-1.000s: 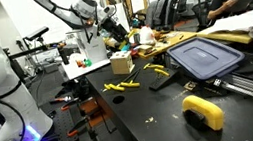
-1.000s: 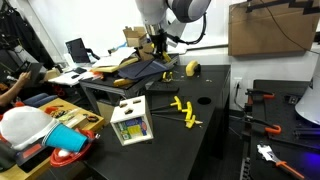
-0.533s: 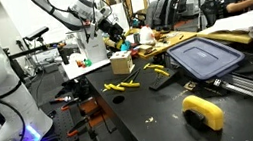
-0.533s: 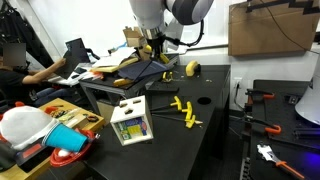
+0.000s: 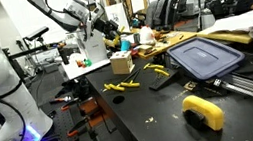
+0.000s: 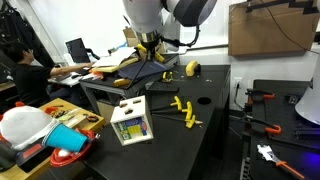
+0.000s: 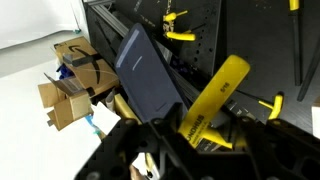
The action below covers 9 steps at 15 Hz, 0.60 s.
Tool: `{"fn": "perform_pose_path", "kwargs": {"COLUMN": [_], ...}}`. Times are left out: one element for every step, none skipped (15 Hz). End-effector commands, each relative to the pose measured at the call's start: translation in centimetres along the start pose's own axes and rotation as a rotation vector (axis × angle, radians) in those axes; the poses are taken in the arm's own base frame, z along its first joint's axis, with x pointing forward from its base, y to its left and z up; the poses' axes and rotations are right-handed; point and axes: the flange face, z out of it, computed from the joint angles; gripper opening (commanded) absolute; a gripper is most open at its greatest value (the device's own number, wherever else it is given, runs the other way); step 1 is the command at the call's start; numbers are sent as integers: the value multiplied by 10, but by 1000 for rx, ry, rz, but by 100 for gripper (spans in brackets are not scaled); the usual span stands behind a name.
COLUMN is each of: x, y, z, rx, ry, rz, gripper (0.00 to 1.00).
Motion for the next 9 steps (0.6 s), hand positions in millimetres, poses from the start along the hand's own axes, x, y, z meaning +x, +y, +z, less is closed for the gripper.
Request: {"fn": "perform_pose_path", "kwargs": {"x": [10, 11, 12, 12, 12, 11, 11, 11, 12], "y": [0, -4, -7, -10, -13, -18, -23, -27, -32], "z": [-15, -17, -17, -18, -17, -15, -11, -6, -1], "rx": [-70, -87, -102, -121, -138, -158, -181, -200, -219], "ry": [45, 61, 74, 84, 92, 89, 90, 85, 76], "rz": [-66, -81, -96, -118, -137, -161, -177, -195, -211], "gripper": [11, 11, 11, 11, 11, 11, 11, 11, 11]}}
